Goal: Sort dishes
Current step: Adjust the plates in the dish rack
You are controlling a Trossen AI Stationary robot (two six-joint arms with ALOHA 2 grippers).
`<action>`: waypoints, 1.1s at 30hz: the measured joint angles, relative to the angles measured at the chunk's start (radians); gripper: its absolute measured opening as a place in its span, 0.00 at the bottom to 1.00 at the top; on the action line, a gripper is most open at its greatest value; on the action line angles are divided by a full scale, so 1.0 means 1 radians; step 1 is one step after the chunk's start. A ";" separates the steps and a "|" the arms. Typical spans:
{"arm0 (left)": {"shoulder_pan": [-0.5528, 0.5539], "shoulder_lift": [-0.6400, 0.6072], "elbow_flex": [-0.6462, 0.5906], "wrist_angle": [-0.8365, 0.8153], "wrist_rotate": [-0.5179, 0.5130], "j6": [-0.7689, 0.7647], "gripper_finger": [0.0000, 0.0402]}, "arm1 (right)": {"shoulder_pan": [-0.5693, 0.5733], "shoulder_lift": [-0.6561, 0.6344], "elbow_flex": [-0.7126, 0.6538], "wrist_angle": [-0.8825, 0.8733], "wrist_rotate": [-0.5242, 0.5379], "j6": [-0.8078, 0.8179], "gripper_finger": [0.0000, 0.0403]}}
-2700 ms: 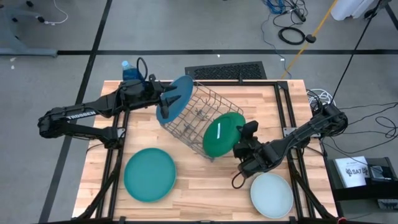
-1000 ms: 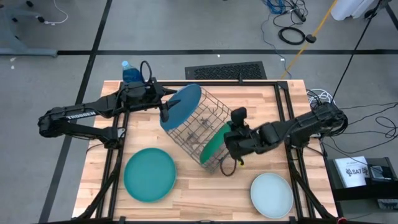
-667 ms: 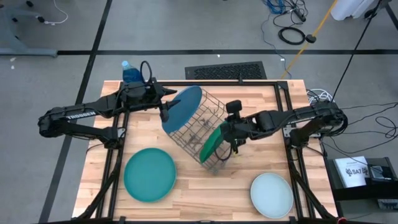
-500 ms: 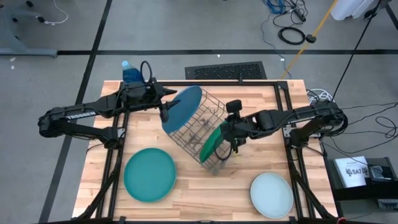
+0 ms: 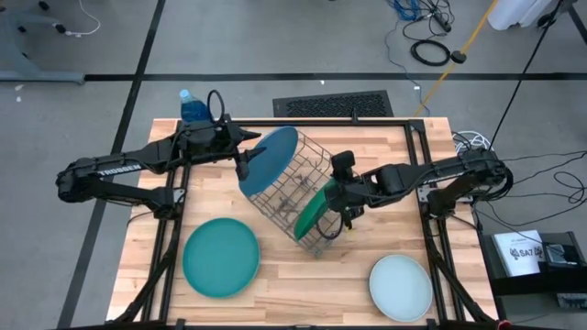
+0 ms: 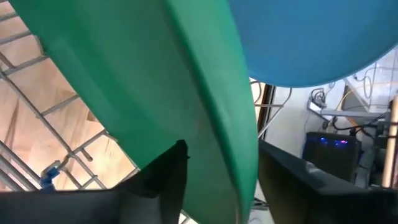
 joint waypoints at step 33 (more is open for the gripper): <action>-0.107 0.022 0.071 -0.189 -0.213 -0.018 0.51 | 0.094 -0.001 0.199 -0.149 0.092 0.048 0.56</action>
